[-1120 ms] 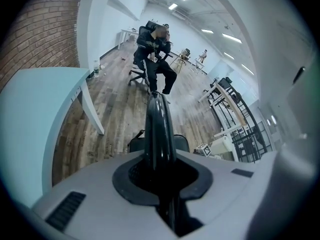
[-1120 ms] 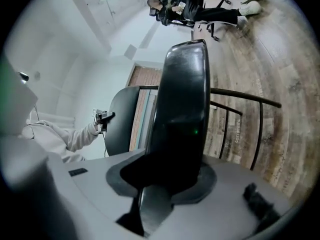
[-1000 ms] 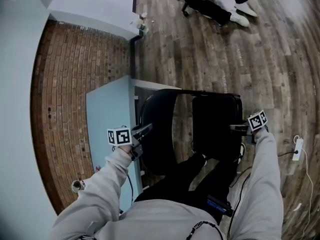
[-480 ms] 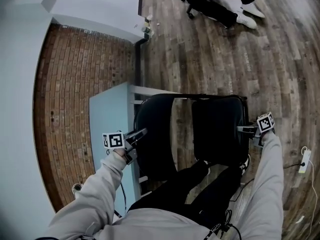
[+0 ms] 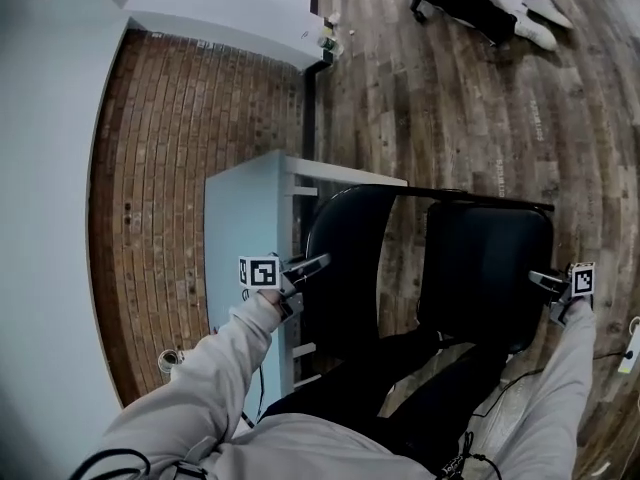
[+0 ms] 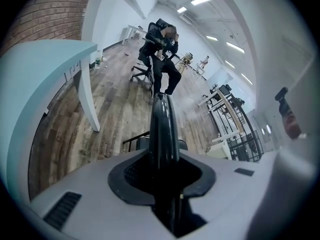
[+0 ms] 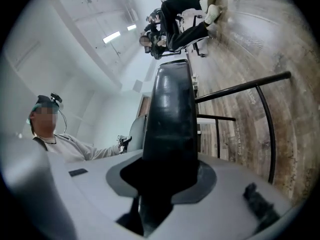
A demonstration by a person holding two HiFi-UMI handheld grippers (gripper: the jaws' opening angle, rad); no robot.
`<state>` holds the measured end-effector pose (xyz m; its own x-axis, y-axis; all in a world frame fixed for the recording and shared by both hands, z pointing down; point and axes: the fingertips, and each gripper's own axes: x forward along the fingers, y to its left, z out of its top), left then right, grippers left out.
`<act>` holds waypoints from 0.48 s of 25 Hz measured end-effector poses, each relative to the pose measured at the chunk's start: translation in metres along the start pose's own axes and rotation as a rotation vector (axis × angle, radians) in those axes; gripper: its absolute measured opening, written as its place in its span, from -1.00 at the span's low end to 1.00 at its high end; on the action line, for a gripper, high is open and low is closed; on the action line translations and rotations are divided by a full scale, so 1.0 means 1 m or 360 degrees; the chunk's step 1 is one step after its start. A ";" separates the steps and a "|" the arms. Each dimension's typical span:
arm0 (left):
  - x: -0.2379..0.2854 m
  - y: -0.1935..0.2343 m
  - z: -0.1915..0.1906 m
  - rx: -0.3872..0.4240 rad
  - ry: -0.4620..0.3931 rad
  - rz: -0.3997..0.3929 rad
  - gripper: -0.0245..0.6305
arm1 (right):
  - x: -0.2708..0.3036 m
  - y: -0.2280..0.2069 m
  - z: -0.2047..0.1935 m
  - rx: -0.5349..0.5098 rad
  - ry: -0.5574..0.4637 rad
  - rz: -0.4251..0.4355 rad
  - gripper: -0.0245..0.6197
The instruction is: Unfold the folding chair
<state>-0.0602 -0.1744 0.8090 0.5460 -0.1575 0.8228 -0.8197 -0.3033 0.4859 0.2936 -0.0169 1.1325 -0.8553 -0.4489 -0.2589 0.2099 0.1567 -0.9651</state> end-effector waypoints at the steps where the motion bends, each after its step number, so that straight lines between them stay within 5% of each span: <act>1: 0.002 0.003 -0.005 -0.0014 0.0007 -0.0008 -0.57 | -0.005 -0.008 -0.005 0.0017 -0.0015 -0.0018 -0.52; 6: 0.003 0.000 -0.006 0.0029 0.0032 -0.0207 -0.72 | -0.004 -0.013 -0.008 0.0043 -0.0071 0.0065 -0.51; 12: 0.005 -0.003 -0.006 0.0078 0.0028 -0.0167 -0.72 | -0.012 -0.018 -0.009 0.0067 -0.0184 0.0006 -0.43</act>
<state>-0.0564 -0.1684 0.8140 0.6249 -0.1058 0.7735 -0.7486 -0.3626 0.5552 0.2958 -0.0065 1.1536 -0.7945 -0.5473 -0.2631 0.2350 0.1224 -0.9643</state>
